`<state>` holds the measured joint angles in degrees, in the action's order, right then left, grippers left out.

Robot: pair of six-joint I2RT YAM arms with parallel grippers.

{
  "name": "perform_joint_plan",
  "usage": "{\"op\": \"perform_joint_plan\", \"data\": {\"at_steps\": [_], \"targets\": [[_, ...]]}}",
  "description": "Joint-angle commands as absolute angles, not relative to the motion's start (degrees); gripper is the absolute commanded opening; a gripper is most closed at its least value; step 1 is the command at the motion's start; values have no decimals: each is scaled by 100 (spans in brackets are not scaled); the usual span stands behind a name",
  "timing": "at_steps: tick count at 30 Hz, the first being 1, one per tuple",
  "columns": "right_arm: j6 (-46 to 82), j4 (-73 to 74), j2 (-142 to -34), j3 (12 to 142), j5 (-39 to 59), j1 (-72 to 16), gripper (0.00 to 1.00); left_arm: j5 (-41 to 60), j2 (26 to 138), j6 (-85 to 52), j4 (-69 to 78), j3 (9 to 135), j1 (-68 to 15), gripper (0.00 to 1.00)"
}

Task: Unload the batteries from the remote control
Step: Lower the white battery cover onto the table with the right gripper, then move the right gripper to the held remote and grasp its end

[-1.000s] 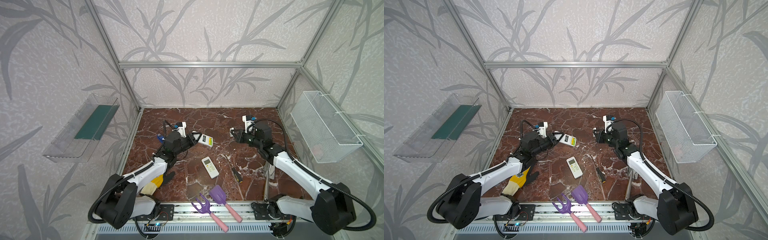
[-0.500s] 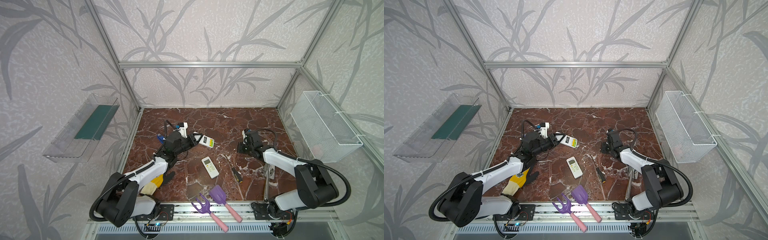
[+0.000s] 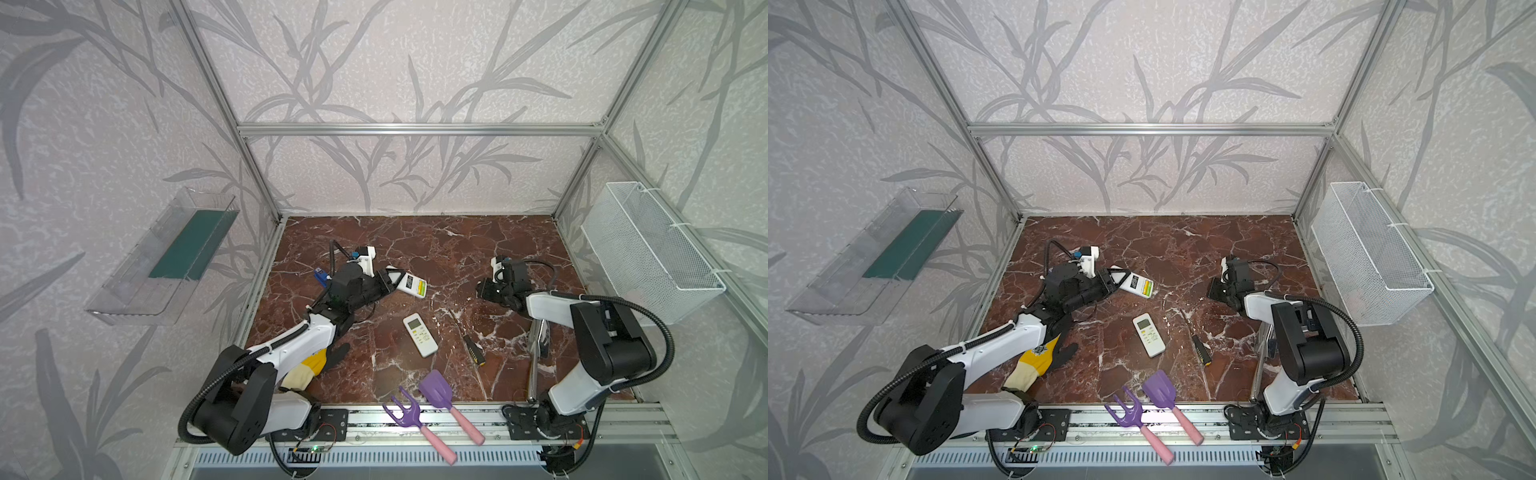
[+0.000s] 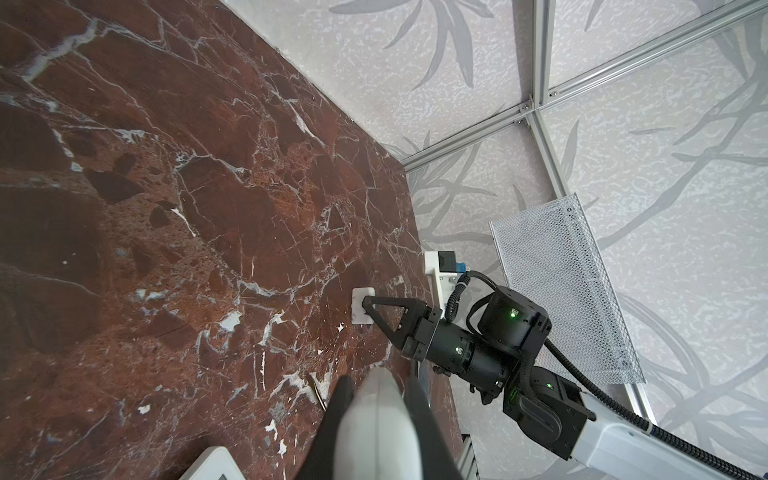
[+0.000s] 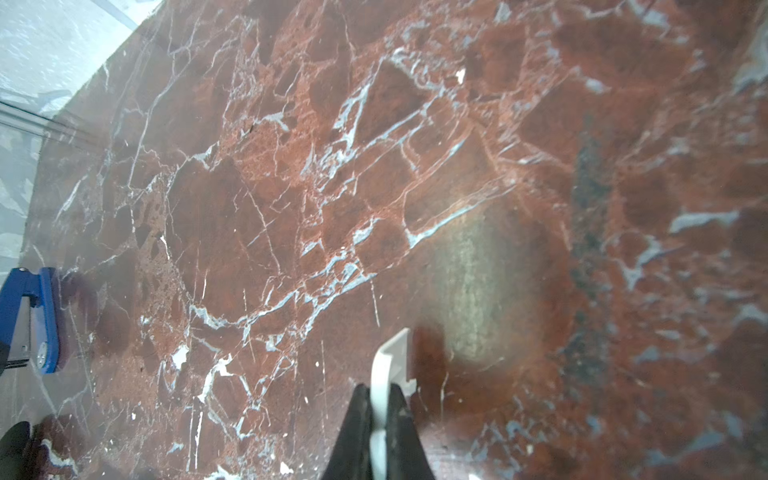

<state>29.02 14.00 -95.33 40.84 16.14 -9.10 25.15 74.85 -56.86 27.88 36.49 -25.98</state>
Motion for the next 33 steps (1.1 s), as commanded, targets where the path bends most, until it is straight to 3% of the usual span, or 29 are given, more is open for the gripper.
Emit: {"op": "perform_joint_plan", "data": {"at_steps": [1,9,11,13,19,27,33], "targets": [[3153,1826,-9732,3891,2125,-694,22,2522,7288,-5542,2797,3669,-2575,0],[3169,1763,-9644,3911,2109,-615,61,2540,7270,-5537,2791,3665,-2575,0],[3101,1595,-9476,3916,2001,-623,75,2540,7265,-5518,2784,3660,-2575,0],[3023,1392,-9229,3887,1816,-661,81,2540,7253,-5489,2737,3656,-2575,0],[1945,864,-8094,3812,1369,-1311,85,2599,7278,-5362,2609,3682,-2575,0],[509,957,-6983,3791,2477,-2449,86,2989,7339,-5068,2479,3743,-2575,0],[440,723,-6867,4095,2394,-3300,86,3301,7322,-4671,2114,3914,-2584,0]]}}
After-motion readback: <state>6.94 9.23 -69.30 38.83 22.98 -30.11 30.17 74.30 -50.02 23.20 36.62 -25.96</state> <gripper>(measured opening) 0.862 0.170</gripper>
